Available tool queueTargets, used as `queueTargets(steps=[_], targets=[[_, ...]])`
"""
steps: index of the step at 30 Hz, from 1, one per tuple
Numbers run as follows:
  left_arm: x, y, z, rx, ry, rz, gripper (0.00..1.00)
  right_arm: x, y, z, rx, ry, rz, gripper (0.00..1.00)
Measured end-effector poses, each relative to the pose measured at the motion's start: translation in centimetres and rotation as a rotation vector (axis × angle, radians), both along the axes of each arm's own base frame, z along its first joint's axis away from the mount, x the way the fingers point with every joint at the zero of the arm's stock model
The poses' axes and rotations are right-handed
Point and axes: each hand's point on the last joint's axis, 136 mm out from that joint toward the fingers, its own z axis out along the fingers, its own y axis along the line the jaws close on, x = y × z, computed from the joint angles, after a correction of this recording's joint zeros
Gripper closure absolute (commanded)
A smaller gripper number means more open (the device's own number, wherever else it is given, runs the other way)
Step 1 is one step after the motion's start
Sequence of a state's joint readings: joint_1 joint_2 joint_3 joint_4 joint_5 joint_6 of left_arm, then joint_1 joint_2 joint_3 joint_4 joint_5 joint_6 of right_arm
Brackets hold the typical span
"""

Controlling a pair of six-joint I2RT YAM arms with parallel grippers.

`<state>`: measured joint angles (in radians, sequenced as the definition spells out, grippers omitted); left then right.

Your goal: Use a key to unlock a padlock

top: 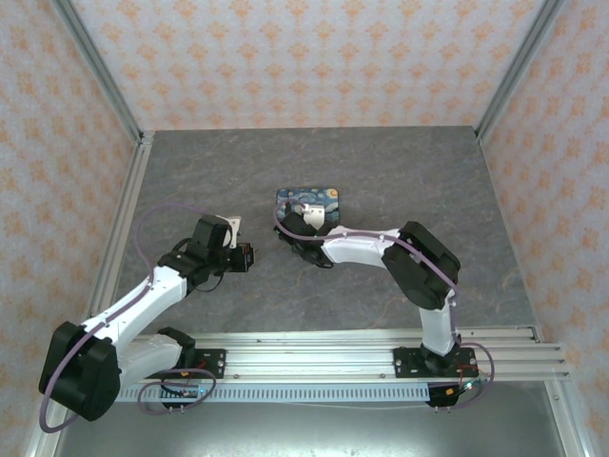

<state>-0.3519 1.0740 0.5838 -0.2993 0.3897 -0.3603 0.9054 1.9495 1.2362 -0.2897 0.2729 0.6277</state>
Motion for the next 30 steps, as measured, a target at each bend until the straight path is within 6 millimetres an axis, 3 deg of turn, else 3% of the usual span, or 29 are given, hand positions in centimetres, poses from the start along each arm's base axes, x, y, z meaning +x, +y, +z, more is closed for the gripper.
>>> queueTargets(steps=[15, 25, 30], targets=[[0.3, -0.1, -0.4, 0.005, -0.003, -0.006, 1.00, 1.5, 0.8, -0.1, -0.004, 0.001, 0.021, 0.66], [-0.3, 0.0, -1.2, 0.016, 0.003, -0.022, 1.00, 2.0, 0.6, -0.5, -0.007, 0.013, 0.023, 0.60], [-0.2, 0.0, -0.2, 0.005, -0.033, -0.024, 1.00, 2.2, 0.9, -0.9, -0.012, 0.022, 0.024, 0.60]])
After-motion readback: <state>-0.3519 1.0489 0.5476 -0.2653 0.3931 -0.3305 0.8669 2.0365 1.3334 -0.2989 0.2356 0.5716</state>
